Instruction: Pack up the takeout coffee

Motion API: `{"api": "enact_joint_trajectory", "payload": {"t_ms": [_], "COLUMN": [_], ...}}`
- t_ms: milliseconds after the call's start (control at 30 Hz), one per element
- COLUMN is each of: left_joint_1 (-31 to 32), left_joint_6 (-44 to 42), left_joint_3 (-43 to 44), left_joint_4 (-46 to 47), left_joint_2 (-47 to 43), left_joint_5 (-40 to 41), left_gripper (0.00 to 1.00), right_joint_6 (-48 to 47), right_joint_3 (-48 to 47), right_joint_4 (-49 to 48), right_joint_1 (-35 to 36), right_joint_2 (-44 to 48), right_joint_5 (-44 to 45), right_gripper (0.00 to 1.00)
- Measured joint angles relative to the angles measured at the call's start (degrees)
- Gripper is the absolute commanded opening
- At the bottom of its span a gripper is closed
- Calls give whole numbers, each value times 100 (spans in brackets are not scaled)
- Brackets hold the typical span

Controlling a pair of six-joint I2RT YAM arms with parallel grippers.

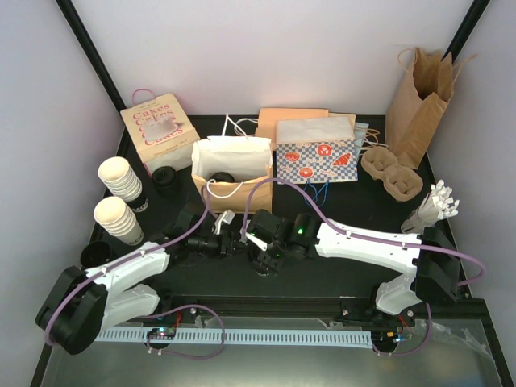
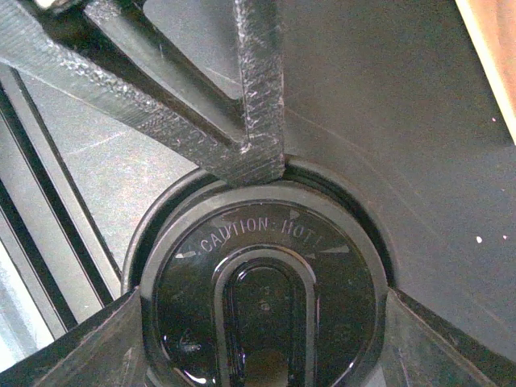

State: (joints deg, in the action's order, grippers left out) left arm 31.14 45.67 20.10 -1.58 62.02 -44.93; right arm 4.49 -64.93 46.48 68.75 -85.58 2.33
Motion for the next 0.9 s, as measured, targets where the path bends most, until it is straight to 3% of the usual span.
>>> {"api": "enact_joint_trajectory", "payload": {"t_ms": [367,500,633,733,900], "left_joint_1": [87,85,81,85,109], "left_joint_6": [297,332,400,459,516], "left_joint_3": [-195,-256,-343,-439,-553], "left_joint_4": [291,315,402,402,26], "left_joint_2": [-525,-616,-616,-721,-1320], "left_joint_5": [293,424,505,595,754], "left_gripper": [12,22,48,61,61], "right_joint_6": [109,208,293,319,313], "right_joint_3": [42,44,52,103,170], "right_joint_4": [-249,-354,-352,-341,-391], "right_joint_1": [0,-2,-4,0,13], "right_joint_2": [-9,-31,-20,37,96], "right_joint_5": [57,87,96,101,107], "right_gripper": [65,65,65,65,64]}}
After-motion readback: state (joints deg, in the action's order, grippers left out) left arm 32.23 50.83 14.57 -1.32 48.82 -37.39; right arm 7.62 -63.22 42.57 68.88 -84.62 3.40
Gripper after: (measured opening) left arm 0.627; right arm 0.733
